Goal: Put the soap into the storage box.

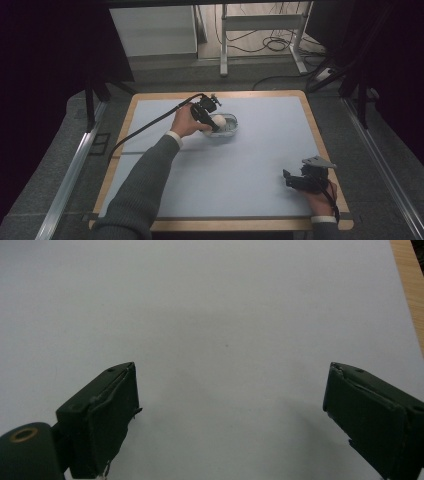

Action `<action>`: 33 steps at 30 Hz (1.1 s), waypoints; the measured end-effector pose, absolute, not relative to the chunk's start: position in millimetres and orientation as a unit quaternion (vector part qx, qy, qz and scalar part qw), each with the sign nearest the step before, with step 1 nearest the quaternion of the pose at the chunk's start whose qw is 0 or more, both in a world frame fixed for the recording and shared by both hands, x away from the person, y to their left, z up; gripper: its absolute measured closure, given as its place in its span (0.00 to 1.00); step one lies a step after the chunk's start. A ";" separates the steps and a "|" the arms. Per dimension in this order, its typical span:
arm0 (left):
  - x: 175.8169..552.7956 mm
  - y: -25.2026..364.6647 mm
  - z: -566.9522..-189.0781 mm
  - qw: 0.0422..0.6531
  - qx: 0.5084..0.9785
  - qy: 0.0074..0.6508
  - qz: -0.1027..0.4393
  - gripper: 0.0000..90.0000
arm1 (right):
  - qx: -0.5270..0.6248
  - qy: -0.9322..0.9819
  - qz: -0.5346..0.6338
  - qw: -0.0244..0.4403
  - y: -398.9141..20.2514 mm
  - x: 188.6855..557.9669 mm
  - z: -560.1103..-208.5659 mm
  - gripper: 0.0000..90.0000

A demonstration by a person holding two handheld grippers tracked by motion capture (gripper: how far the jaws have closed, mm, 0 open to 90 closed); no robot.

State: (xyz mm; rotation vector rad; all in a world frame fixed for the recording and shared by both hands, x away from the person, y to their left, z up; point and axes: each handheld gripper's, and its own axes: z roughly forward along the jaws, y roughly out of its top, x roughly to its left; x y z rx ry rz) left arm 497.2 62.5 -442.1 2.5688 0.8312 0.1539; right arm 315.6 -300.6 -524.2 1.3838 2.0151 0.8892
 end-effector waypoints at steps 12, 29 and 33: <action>509.4 54.4 -439.2 0.210 0.933 0.288 0.059 0.55 | 0.512 0.747 0.327 0.268 -302.0 316.0 -525.0 0.08; 517.5 35.1 -452.2 0.206 0.940 0.265 0.058 0.55 | 0.518 0.744 0.324 0.272 -305.4 315.2 -525.6 0.08; 516.8 34.0 -454.8 0.209 0.939 0.265 0.060 0.54 | 0.515 0.746 0.323 0.271 -304.4 314.8 -525.5 0.08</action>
